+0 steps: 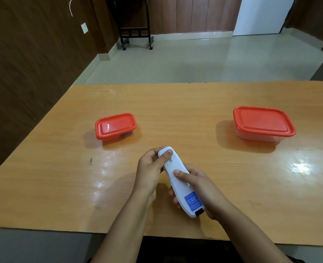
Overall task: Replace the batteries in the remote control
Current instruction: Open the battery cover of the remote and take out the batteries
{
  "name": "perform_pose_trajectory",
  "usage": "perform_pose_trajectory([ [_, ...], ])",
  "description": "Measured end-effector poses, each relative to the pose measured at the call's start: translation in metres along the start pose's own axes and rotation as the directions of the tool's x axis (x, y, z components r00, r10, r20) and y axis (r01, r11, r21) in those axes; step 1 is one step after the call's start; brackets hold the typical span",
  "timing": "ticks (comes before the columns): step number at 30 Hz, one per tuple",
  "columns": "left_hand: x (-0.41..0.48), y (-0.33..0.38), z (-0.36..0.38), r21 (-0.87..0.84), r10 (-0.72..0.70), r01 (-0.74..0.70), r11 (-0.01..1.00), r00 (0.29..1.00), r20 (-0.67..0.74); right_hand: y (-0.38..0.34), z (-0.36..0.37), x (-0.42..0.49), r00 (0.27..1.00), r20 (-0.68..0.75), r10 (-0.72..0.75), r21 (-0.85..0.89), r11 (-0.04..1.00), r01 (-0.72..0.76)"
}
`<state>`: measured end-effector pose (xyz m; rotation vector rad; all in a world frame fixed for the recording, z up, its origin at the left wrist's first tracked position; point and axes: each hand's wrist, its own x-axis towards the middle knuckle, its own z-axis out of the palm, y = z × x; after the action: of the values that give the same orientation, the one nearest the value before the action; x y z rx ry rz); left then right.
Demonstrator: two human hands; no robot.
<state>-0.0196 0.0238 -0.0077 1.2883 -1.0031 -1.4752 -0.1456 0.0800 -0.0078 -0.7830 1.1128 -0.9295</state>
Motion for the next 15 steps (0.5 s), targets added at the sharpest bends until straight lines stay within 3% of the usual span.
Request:
perform_pose_trajectory([
  [6,0.0003,0.0024,-0.0015,0.017,0.087,-0.086,0.996,0.996,-0.022,0.0000,0.0034,-0.0002,1.000,-0.006,-0.026,-0.018,0.999,0.026],
  [12,0.0043,0.0074,-0.0091,0.050,-0.079,0.076,0.996,0.995,0.062,-0.0029,-0.0018,0.0023,1.000,0.005,0.014,-0.091,0.996,-0.014],
  [15,0.0038,0.0080,-0.0100,0.175,-0.014,0.003,0.985,0.998,0.062,-0.0002,-0.0037,0.0042,0.995,-0.076,-0.064,-0.225,0.973,0.045],
])
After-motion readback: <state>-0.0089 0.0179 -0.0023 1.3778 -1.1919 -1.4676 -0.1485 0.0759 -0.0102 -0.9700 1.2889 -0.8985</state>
